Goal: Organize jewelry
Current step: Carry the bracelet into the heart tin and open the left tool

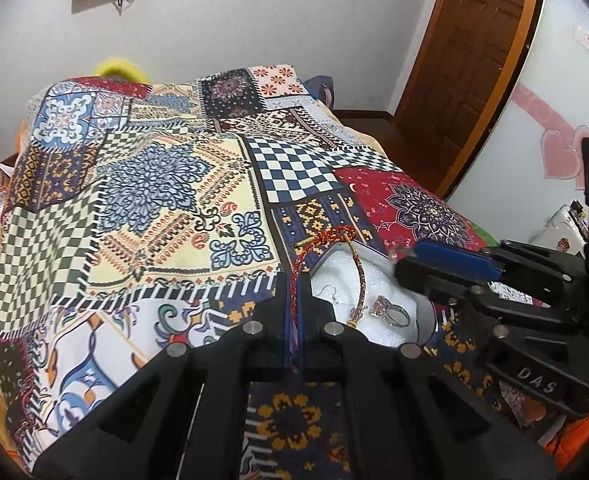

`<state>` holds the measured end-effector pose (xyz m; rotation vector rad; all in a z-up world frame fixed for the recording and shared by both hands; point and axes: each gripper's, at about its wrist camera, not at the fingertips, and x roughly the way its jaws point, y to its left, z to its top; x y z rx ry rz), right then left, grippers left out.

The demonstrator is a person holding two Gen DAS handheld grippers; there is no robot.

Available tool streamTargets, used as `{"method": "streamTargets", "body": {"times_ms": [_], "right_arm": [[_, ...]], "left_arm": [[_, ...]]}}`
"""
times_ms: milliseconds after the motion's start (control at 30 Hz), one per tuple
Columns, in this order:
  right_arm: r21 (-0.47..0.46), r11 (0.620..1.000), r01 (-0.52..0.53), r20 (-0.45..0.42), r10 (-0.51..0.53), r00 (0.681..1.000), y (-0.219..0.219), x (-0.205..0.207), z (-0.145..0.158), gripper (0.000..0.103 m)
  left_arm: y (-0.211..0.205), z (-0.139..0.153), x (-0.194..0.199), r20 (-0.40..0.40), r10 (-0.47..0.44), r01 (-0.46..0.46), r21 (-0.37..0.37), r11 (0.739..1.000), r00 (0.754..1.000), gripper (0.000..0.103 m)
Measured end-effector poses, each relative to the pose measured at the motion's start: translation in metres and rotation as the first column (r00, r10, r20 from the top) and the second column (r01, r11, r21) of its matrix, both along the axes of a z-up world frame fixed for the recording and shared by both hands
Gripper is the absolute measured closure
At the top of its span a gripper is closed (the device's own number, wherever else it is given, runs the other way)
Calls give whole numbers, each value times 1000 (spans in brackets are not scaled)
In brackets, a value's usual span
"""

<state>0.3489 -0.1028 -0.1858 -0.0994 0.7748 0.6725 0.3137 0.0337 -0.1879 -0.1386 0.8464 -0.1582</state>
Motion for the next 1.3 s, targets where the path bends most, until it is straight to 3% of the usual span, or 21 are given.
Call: {"method": "streamTargets", "body": {"times_ms": [467, 800, 1033, 1233, 1300], "right_arm": [[-22, 1000, -20, -73, 18, 997, 6, 17, -15, 83], [-66, 998, -26, -82, 20, 996, 10, 14, -12, 81], [-80, 997, -6, -17, 4, 1000, 3, -6, 6, 77], [-67, 998, 10, 40, -7, 999, -4, -30, 25, 63], [-63, 998, 15, 53, -12, 999, -7, -38, 29, 63]], "left_arm": [[-7, -6, 9, -23, -52, 52, -7, 999, 998, 102], [-4, -3, 0, -35, -47, 47, 9, 999, 998, 96], [0, 17, -20, 4, -21, 21, 29, 999, 1000, 75], [0, 37, -45, 33, -20, 19, 42, 999, 999, 67], [-1, 41, -54, 32, -23, 22, 48, 999, 999, 66]]}}
